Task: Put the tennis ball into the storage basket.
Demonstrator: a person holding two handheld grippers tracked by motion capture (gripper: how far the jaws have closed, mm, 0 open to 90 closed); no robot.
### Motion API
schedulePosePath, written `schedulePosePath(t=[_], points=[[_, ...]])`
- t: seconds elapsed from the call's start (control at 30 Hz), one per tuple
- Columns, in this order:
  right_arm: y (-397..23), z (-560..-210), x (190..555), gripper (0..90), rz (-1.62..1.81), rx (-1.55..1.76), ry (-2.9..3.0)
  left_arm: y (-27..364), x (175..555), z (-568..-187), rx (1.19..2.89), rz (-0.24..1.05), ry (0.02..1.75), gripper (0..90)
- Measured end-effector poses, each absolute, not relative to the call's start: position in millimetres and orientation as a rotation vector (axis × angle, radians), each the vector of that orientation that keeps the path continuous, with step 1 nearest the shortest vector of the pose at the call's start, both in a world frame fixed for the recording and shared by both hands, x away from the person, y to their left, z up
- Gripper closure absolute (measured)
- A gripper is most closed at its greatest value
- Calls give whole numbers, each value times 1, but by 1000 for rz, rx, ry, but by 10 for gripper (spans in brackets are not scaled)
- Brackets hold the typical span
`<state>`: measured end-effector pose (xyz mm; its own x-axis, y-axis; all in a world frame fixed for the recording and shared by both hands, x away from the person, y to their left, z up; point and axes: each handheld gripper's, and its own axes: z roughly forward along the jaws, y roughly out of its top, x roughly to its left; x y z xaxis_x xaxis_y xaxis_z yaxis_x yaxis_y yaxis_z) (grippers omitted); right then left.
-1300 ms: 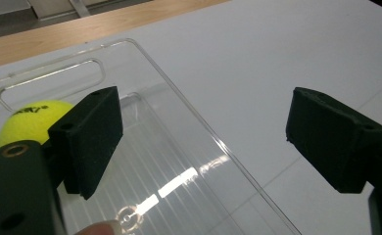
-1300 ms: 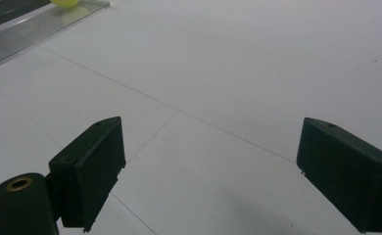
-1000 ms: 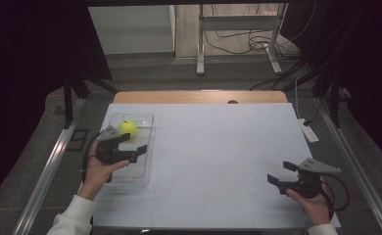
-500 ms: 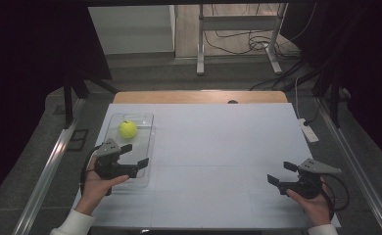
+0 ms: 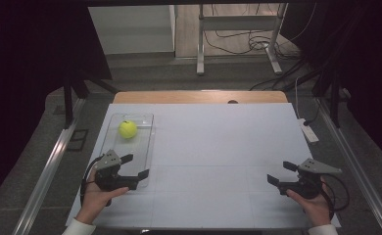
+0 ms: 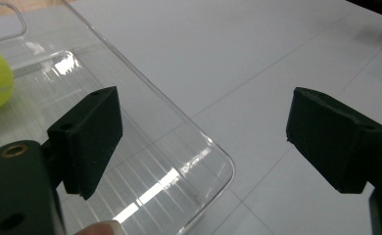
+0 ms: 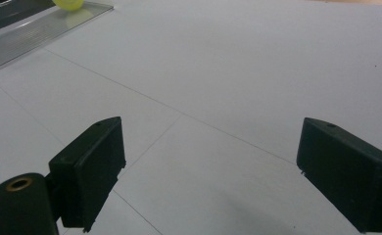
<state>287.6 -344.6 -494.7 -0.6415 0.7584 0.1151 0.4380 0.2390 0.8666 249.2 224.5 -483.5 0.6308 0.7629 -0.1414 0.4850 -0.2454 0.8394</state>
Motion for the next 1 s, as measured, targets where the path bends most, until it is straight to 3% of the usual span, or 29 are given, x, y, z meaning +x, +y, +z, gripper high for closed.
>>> schedulePosePath(t=[1.0], points=[[-343,-495,287,110,1381,1097,2193,229,250,-496,1904,365,1023,145]])
